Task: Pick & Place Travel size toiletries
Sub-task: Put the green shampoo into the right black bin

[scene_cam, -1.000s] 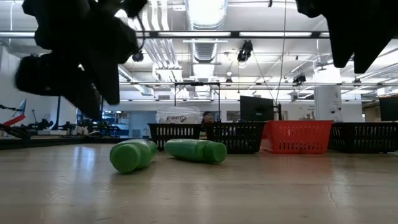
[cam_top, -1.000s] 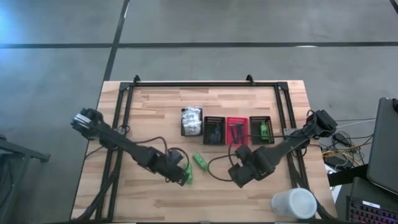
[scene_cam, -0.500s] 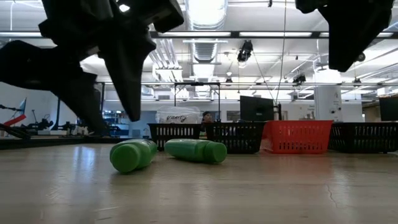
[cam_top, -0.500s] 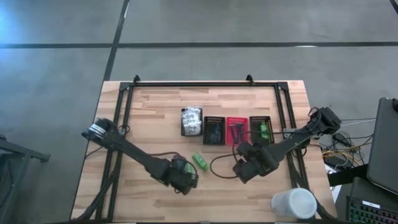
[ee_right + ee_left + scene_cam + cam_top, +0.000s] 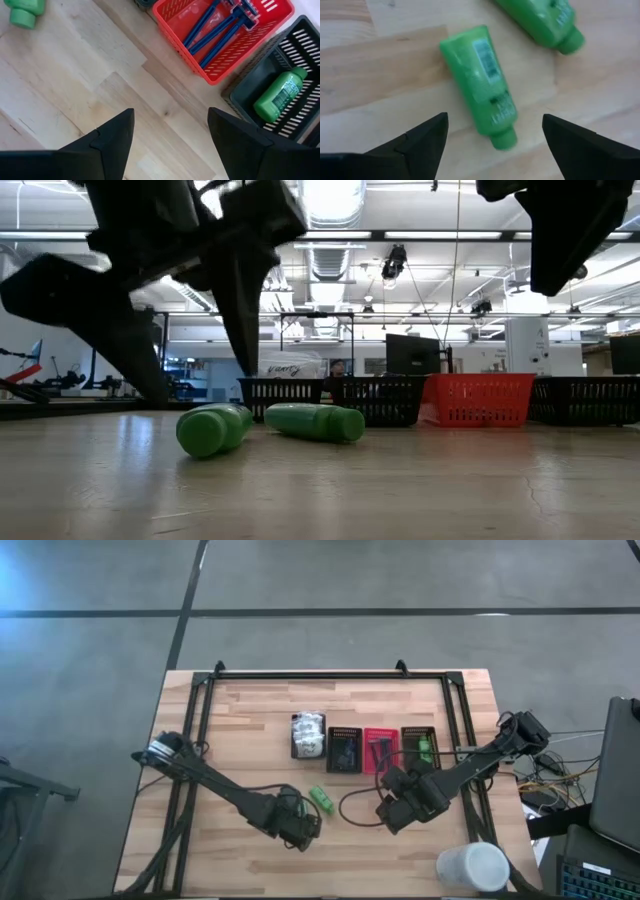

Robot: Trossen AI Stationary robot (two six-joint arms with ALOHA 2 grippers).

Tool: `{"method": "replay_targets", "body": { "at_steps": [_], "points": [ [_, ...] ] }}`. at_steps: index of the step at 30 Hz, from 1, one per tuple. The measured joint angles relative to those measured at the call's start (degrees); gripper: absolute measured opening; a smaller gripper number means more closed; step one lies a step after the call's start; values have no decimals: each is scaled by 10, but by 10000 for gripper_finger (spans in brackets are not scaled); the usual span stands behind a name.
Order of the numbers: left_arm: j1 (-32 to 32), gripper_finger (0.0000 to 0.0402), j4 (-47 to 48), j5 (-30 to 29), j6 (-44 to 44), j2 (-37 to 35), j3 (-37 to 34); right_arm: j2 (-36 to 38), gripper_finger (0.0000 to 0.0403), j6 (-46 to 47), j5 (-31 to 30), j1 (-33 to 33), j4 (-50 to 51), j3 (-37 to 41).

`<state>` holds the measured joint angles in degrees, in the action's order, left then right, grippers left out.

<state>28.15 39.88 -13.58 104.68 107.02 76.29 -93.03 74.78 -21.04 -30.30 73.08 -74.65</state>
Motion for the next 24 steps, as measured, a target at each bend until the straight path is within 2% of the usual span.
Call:
{"method": "replay_targets", "body": {
  "at_steps": [4, 11, 24],
  "points": [
    [-8, 324, -11, 0, 8, 1, -20, 0, 253, -5, -7, 0, -1, 1],
    [-22, 323, -87, -1, 8, 1, -49, 0, 262, -15, -21, 9, -1, 5],
    [-24, 318, -33, 6, -10, 3, -65, 0, 240, -30, -21, 35, -4, 23]
  ]
}}
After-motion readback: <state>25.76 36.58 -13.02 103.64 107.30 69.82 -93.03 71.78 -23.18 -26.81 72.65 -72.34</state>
